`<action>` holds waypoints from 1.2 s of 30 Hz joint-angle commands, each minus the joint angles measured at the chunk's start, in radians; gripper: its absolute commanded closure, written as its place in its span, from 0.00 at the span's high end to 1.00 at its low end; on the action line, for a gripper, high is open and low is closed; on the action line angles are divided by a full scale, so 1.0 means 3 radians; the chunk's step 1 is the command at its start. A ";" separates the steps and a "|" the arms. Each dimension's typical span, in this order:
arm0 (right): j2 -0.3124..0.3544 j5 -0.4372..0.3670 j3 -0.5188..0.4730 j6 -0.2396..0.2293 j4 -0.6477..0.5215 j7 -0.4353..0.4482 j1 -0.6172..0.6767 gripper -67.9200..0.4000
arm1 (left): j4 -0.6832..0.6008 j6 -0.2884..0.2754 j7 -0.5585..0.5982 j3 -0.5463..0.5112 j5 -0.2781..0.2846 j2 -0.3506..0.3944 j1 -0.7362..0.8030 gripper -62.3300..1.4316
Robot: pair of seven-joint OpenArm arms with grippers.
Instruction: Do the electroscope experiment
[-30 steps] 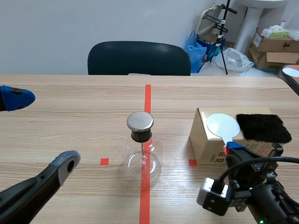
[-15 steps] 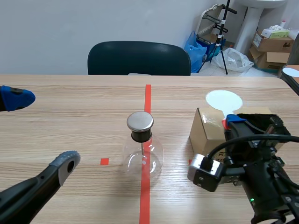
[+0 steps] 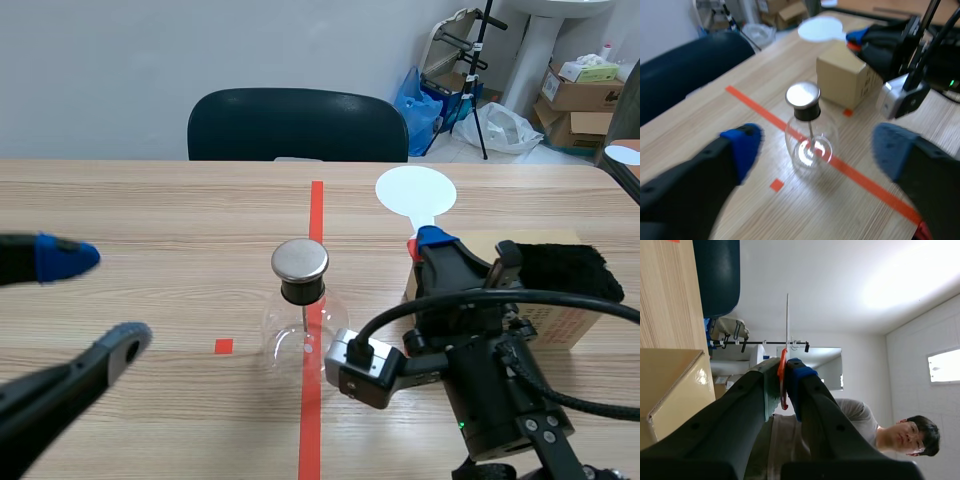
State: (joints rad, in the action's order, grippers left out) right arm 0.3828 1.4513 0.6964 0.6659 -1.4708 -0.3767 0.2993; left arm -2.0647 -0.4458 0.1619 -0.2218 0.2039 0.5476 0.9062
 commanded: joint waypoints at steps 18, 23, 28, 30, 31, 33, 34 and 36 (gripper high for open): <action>0.0102 -0.0004 0.0357 -0.0025 -0.0013 -0.0399 0.0009 0.02 | 0.1717 -0.0571 0.0554 0.1157 0.0018 0.0406 -0.1451 0.07; 0.0098 -0.0051 0.0357 -0.0025 -0.0013 -0.0411 0.0046 0.02 | 0.2104 -0.0568 0.0718 0.1658 -0.0020 0.0402 -0.1912 0.07; 0.0089 -0.0048 0.0357 -0.0027 -0.0013 -0.0425 0.0067 0.02 | 0.2511 -0.0556 0.0720 0.2079 -0.0019 0.0337 -0.2385 0.07; 0.0089 -0.0037 0.0357 -0.0027 -0.0013 -0.0443 0.0066 0.02 | 0.2670 -0.0504 0.0720 0.2209 -0.0017 0.0298 -0.2560 0.07; 0.0084 -0.0032 0.0357 -0.0025 -0.0013 -0.0449 0.0066 0.02 | 0.2748 -0.0472 0.0720 0.2253 -0.0018 0.0270 -0.2640 0.07; 0.0081 -0.0024 0.0357 -0.0025 -0.0013 -0.0472 0.0066 0.02 | 0.2911 -0.0469 0.0718 0.2291 -0.0019 0.0197 -0.2782 0.07; 0.0081 -0.0023 0.0357 -0.0025 -0.0013 -0.0472 0.0066 0.02 | 0.2987 -0.0470 0.0718 0.2294 -0.0019 0.0158 -0.2845 0.07; 0.0081 -0.0023 0.0357 -0.0025 -0.0013 -0.0473 0.0066 0.02 | 0.3119 -0.0470 0.0718 0.2294 -0.0019 0.0103 -0.2941 0.07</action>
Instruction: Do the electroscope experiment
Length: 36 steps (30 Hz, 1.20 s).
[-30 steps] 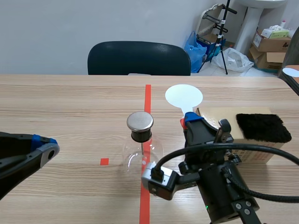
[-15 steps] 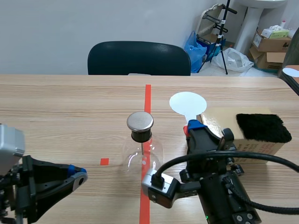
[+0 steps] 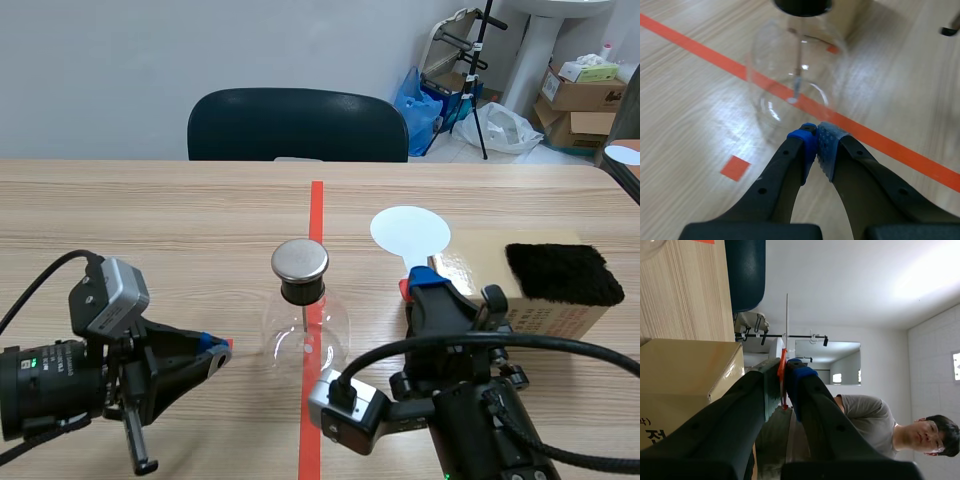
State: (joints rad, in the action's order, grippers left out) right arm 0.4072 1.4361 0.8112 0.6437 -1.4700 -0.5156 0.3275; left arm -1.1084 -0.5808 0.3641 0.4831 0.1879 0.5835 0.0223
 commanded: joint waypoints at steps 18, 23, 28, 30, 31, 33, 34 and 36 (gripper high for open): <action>0.0000 0.0076 -0.0025 0.0102 -0.0015 -0.0010 -0.0029 0.02 | 0.0117 -0.0055 0.0219 -0.0041 -0.0320 -0.0197 -0.0122 0.07; 0.0000 0.0076 -0.0025 0.0104 -0.0015 -0.0010 -0.0029 0.02 | 0.0117 -0.0055 0.0206 -0.0041 -0.0320 -0.0235 -0.0122 0.07; 0.0000 0.0076 -0.0025 0.0151 -0.0015 -0.0010 -0.0029 0.02 | 0.0117 -0.0051 0.0203 -0.0041 -0.0319 -0.0237 -0.0122 0.07; 0.0000 0.0076 -0.0025 0.0151 -0.0015 -0.0010 -0.0029 0.02 | 0.0117 -0.0045 0.0192 -0.0041 -0.0319 -0.0237 -0.0122 0.07; 0.0001 0.0076 -0.0025 0.0151 -0.0015 -0.0010 -0.0029 0.02 | 0.0117 -0.0045 0.0192 -0.0041 -0.0319 -0.0237 -0.0122 0.07; 0.0001 0.0076 -0.0025 0.0150 -0.0015 -0.0010 -0.0029 0.02 | 0.0117 -0.0045 0.0186 -0.0041 -0.0319 -0.0237 -0.0122 0.07; 0.0001 0.0076 -0.0025 0.0150 -0.0015 -0.0010 -0.0029 0.02 | 0.0117 -0.0045 0.0178 -0.0041 -0.0320 -0.0237 -0.0122 0.07; 0.0001 0.0076 -0.0025 0.0150 -0.0015 -0.0010 -0.0029 0.02 | 0.0117 -0.0045 0.0142 -0.0041 -0.0320 -0.0235 -0.0122 0.07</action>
